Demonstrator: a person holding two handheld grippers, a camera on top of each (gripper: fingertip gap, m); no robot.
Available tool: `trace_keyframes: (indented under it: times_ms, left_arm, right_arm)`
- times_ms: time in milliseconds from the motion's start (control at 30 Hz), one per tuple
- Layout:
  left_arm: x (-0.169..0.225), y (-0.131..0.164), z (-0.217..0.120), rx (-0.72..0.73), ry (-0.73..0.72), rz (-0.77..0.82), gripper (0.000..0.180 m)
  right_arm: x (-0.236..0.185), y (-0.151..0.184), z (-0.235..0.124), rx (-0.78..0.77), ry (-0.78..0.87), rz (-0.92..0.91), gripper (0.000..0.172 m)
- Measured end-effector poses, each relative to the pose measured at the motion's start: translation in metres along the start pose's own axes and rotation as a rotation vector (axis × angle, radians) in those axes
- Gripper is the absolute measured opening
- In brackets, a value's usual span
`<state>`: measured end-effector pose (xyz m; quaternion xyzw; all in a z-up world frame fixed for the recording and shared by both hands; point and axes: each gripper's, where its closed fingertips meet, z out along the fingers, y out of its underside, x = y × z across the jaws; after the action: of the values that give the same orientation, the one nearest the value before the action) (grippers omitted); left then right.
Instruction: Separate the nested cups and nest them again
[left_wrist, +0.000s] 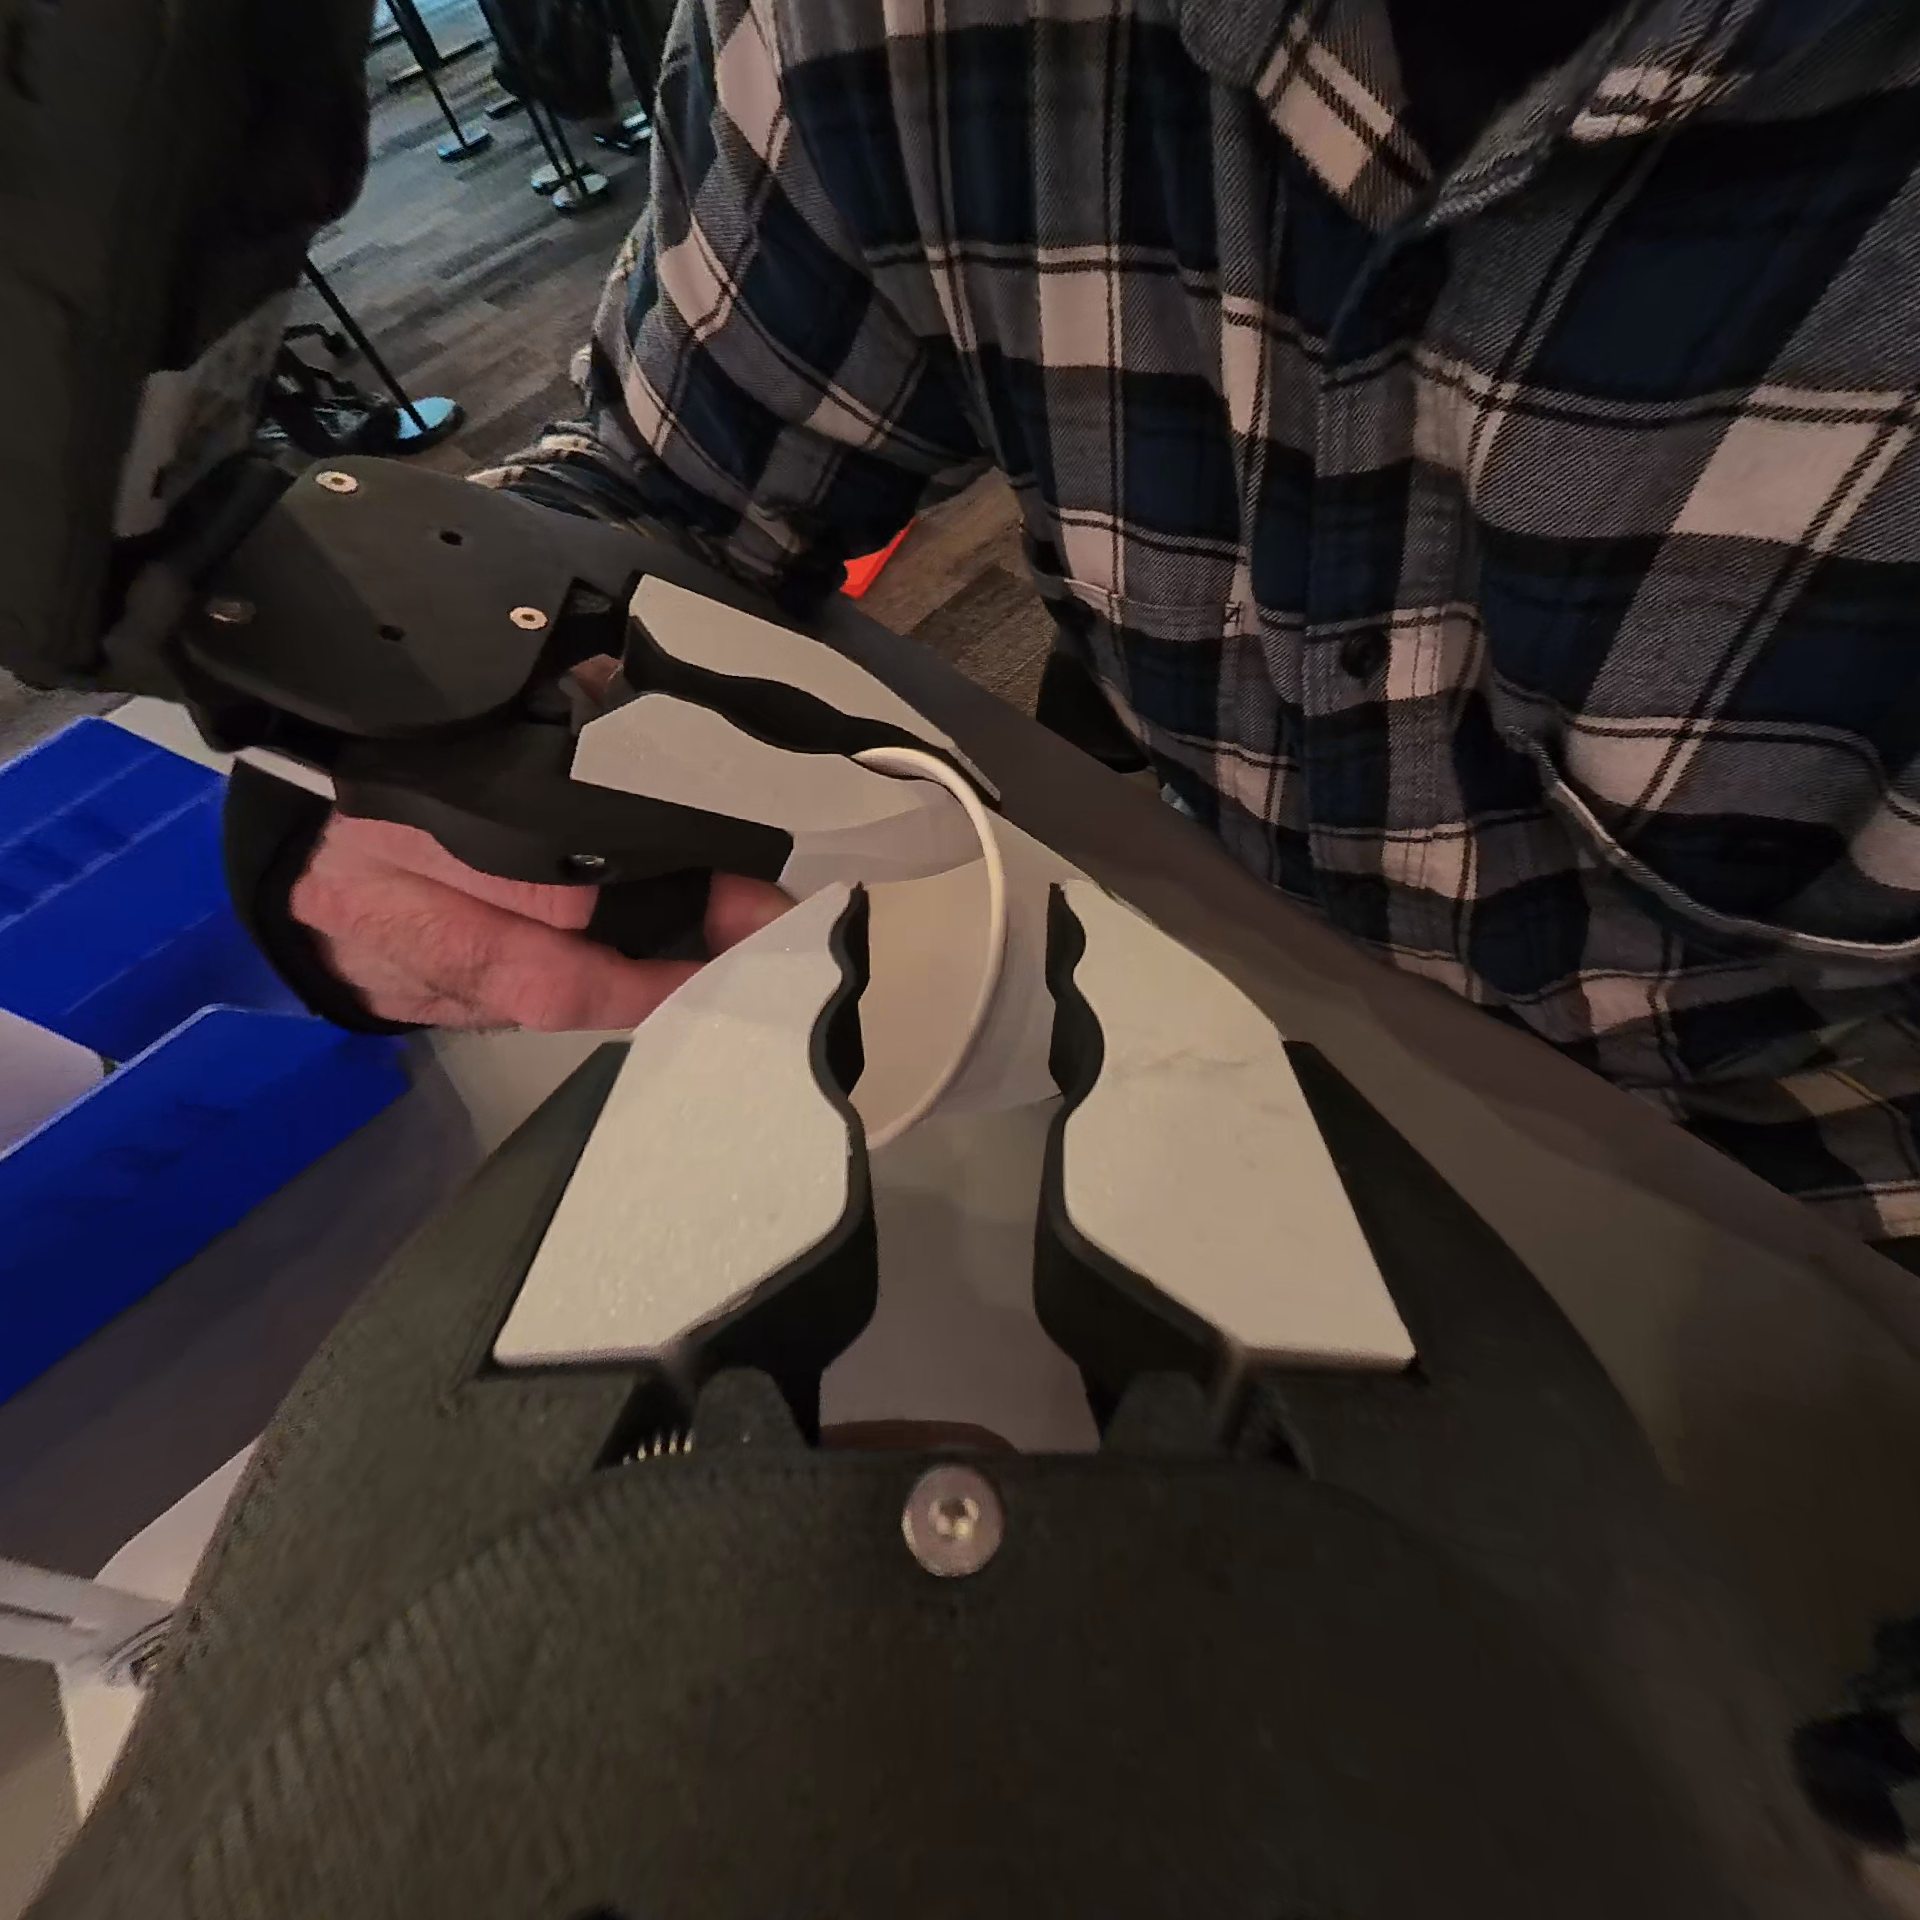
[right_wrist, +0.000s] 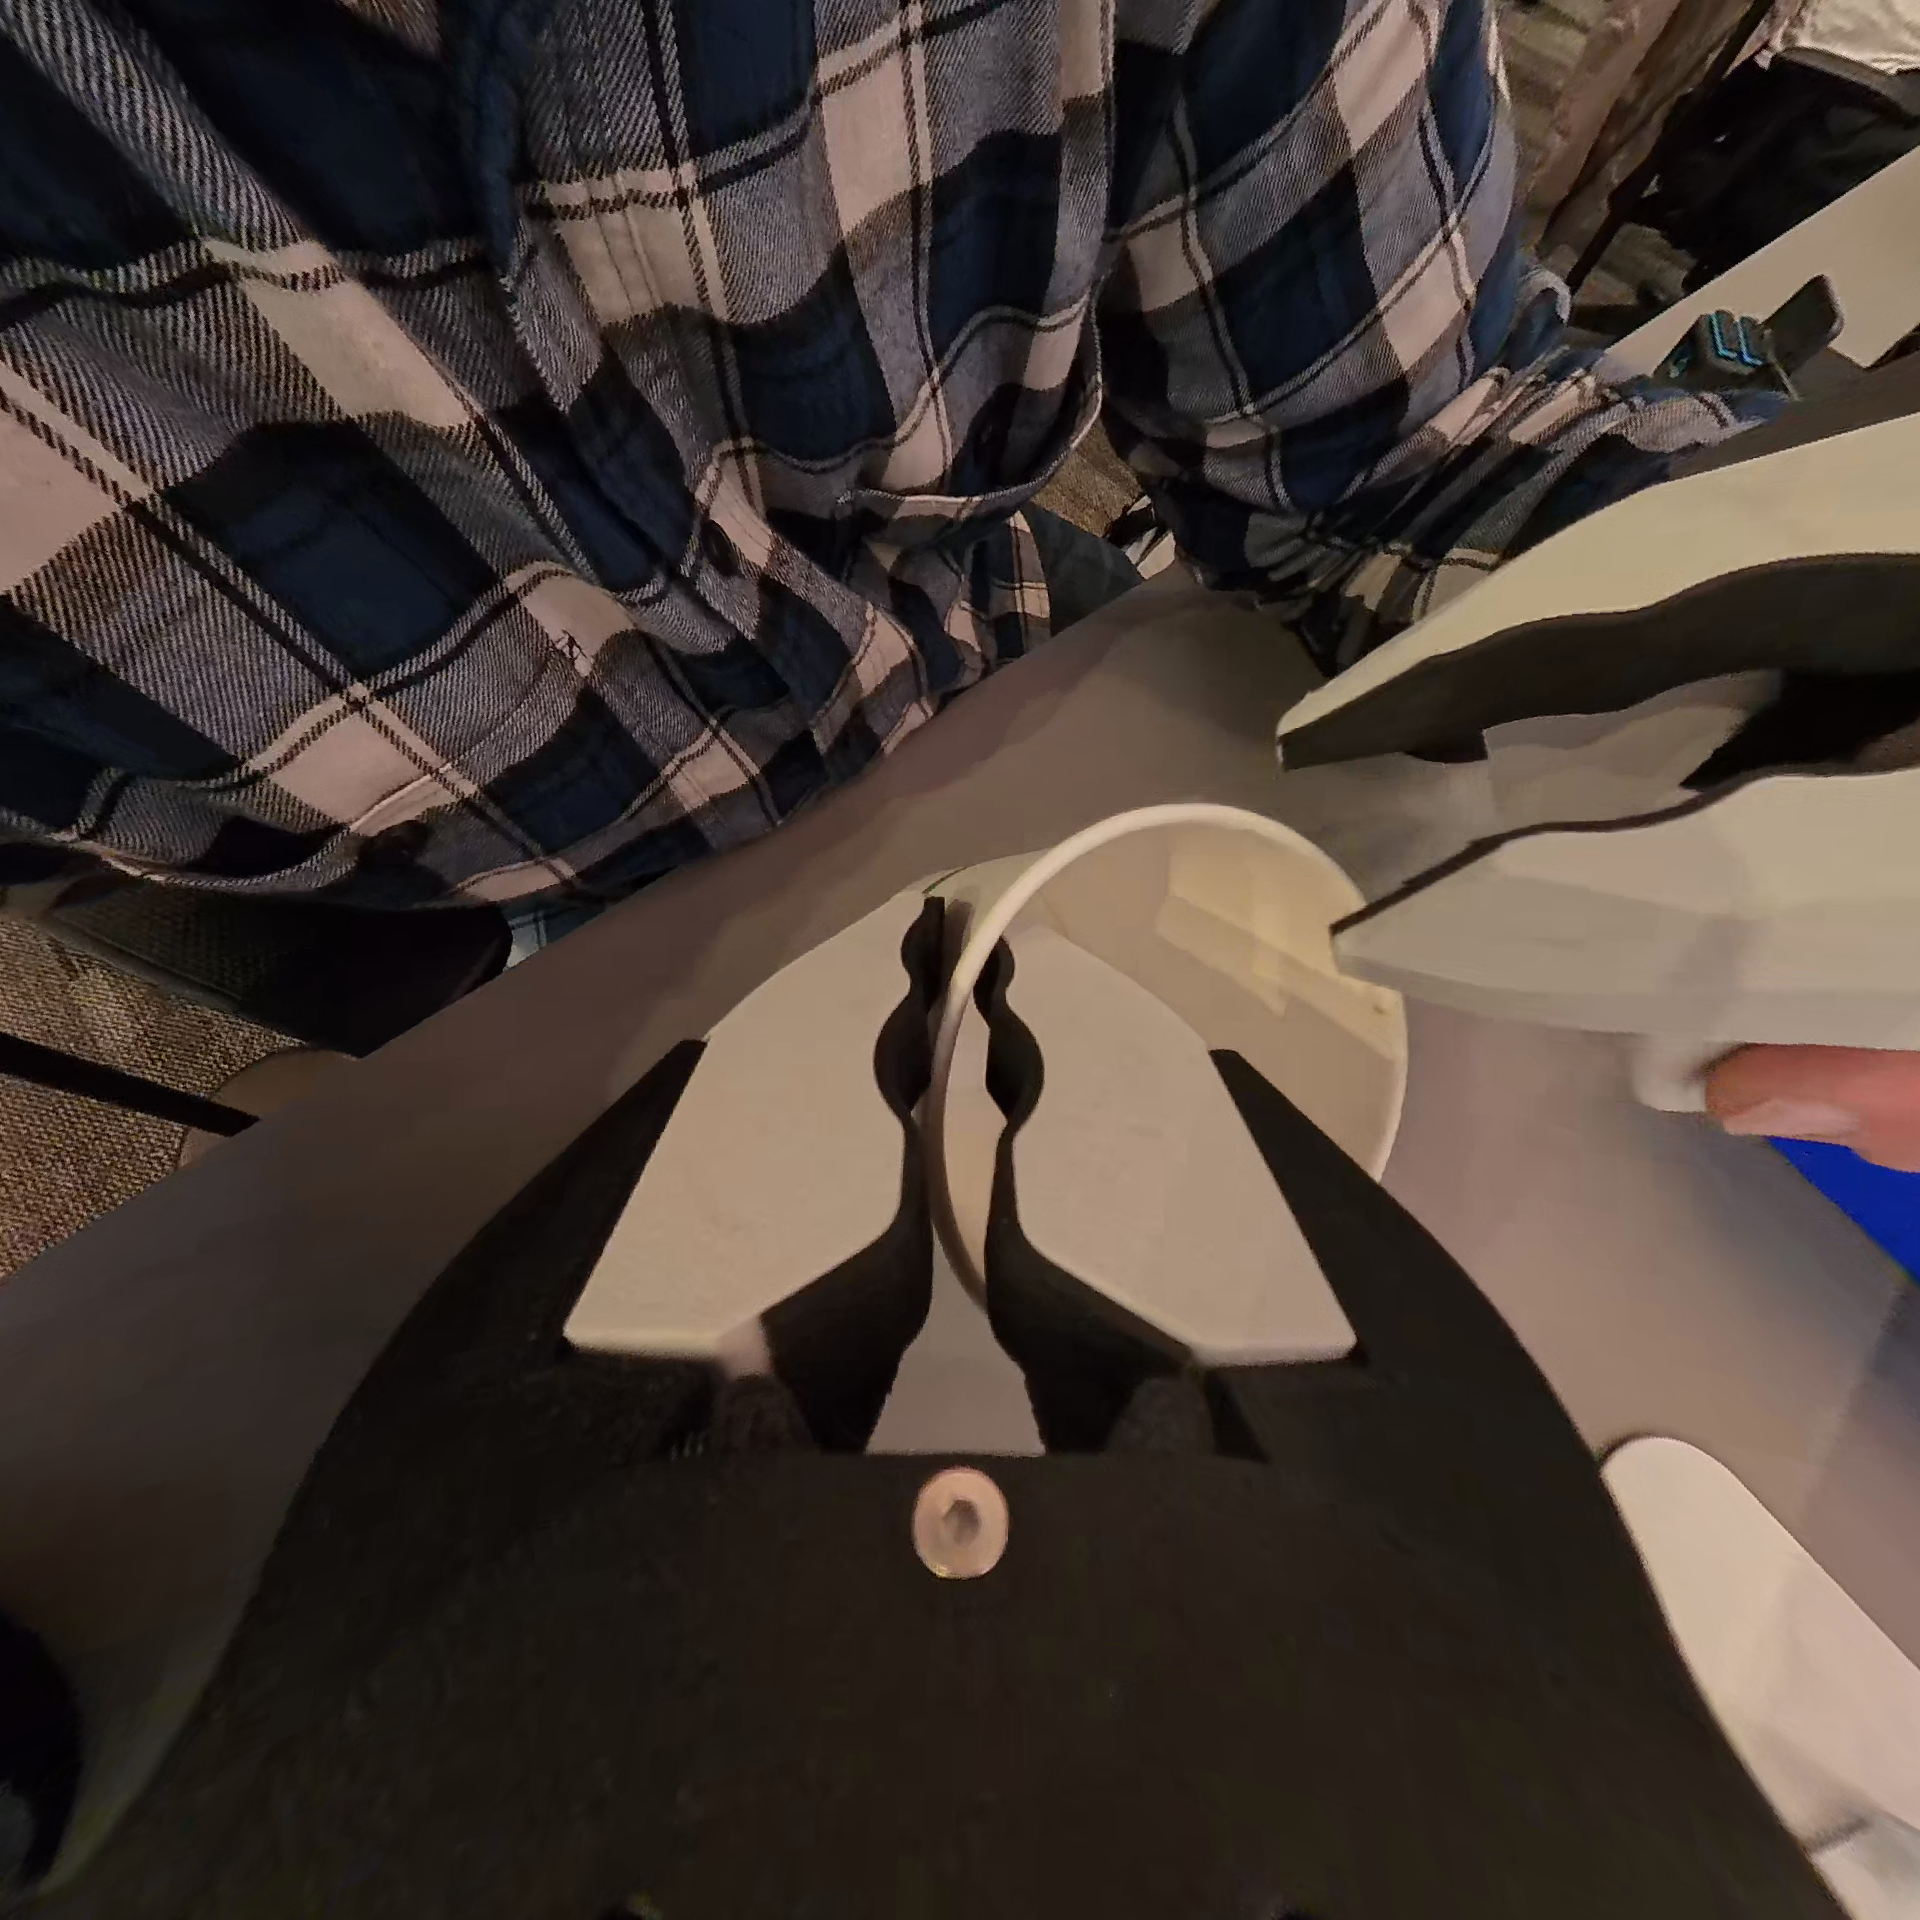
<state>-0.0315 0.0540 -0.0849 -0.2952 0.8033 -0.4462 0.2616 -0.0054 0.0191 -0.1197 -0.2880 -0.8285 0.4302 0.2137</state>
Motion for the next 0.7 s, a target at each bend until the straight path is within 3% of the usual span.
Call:
trace_keyframes:
  times_ms: [233, 400, 533, 700]
  left_arm:
    - [-0.01, -0.003, -0.016, 0.001, -0.096, 0.013, 0.035]
    - [-0.019, -0.003, -0.042, -0.035, -0.223, 0.025, 0.039]
    - [-0.026, -0.003, -0.075, -0.076, -0.37, 0.035, 0.04]
    - [-0.026, -0.011, -0.112, -0.088, -0.514, 0.058, 0.039]
  right_arm:
    - [0.006, 0.001, -0.014, -0.023, 0.058, -0.007, 0.005]
    - [0.014, -0.004, -0.049, -0.04, 0.191, -0.026, 0.005]
    - [0.028, -0.008, -0.102, -0.073, 0.424, -0.036, 0.005]
    - [0.039, -0.007, -0.206, -0.129, 0.855, -0.002, 0.005]
